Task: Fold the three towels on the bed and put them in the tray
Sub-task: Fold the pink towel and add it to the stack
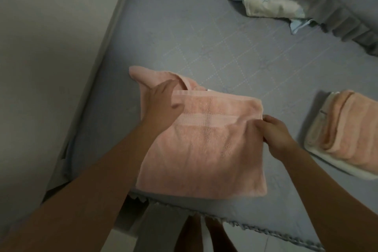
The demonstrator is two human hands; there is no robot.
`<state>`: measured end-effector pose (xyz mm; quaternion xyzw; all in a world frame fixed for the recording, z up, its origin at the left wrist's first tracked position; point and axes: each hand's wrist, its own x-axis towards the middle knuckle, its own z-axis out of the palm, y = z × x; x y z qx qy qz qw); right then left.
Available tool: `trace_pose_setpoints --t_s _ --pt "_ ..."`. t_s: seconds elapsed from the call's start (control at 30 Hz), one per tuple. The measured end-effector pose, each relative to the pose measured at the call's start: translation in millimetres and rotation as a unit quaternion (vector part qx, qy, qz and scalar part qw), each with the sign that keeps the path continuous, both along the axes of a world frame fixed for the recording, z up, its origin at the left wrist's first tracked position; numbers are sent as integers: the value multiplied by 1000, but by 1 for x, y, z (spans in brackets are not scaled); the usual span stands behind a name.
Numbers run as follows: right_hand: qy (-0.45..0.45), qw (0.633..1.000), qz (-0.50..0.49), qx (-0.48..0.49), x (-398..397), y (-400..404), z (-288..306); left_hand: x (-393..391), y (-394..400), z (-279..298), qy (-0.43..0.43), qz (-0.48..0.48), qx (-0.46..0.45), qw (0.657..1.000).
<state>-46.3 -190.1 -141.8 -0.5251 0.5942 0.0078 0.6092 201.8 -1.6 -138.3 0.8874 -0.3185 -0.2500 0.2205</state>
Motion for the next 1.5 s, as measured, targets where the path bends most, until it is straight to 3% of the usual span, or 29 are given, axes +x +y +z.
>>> trace_pose_setpoints --t_s 0.1,0.2,0.3,0.33,0.43,0.53,0.57,0.63,0.7,0.8,0.9,0.97,1.03,1.13,1.3,1.37,1.5 --pt "-51 999 11 -9 -9 16 23 -6 -21 -2 15 -21 45 999" --pt "-18 995 98 -3 -34 36 24 -7 -38 -2 161 -41 56 984" --pt "42 993 108 -2 -59 46 7 -5 -68 0 201 -148 111 962" --pt "56 993 102 -13 -61 45 5 -4 -80 2 237 -143 112 955" --pt "33 994 88 -50 -55 38 13 4 -116 16 435 9 -12 900" --pt "-9 992 74 -101 -35 28 36 11 -146 25 548 43 -116 827" --pt "-28 989 83 -118 -28 24 45 11 -150 25 552 40 -123 824" --pt "-76 982 110 -134 -14 17 60 9 -148 23 475 24 -111 873" --pt "-119 972 143 -144 2 13 71 8 -134 15 339 -7 -88 937" --pt "-182 961 154 -140 29 8 78 10 -99 3 256 -32 -70 964" --pt "-174 973 70 -137 47 -11 56 29 -54 -12 112 20 -22 993" --pt "-86 988 -19 -128 48 -30 26 45 -28 -18 39 86 18 995" --pt "37 994 -68 -71 40 -41 -2 54 -9 -21 40 90 61 993" --pt "145 987 -21 -62 28 -45 -17 57 1 -25 88 61 59 993" --pt "73 988 38 -128 45 -48 2 62 -2 -24 112 5 19 993" --pt "21 987 40 -154 47 -51 10 70 -3 -23 136 107 -37 984" --pt "-20 972 -10 -236 62 -66 19 100 -2 -27 95 291 -148 940"
